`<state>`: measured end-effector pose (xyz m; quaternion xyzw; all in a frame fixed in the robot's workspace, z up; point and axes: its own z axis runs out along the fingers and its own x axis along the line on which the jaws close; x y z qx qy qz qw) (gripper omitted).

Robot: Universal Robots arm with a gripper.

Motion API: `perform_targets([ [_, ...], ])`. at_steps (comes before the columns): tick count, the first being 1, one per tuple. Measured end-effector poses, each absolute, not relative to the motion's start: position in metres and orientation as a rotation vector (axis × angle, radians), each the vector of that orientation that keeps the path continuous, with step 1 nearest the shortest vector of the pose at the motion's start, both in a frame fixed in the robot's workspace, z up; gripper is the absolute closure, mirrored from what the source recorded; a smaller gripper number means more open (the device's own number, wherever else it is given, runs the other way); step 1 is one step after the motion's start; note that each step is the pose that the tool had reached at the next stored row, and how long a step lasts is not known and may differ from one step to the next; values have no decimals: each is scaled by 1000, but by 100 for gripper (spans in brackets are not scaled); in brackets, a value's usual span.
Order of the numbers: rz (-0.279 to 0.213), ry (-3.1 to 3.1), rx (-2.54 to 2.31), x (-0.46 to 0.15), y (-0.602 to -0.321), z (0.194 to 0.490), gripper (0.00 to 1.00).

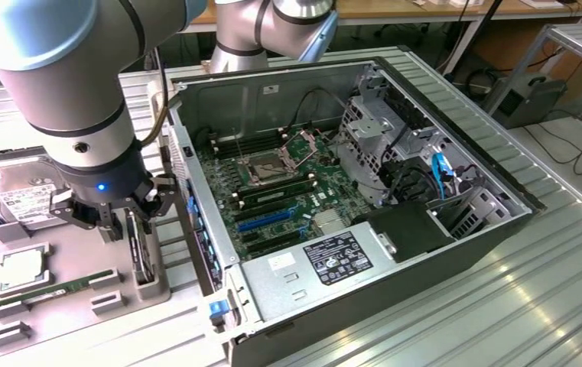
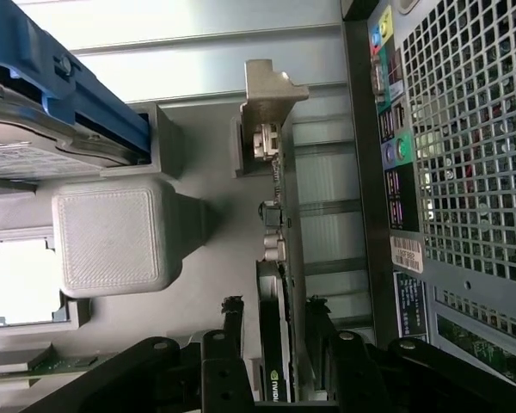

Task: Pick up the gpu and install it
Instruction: 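Pick up the gpu and move the gpu toward the slot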

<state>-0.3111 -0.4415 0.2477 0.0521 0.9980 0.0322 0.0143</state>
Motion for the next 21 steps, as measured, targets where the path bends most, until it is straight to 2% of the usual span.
perform_targets([
  [16, 100, 3107, 162, -311, -442, 245, 58],
  [17, 100, 3107, 162, -311, -442, 245, 73],
  [21, 100, 3107, 162, -311, -442, 245, 73],
])
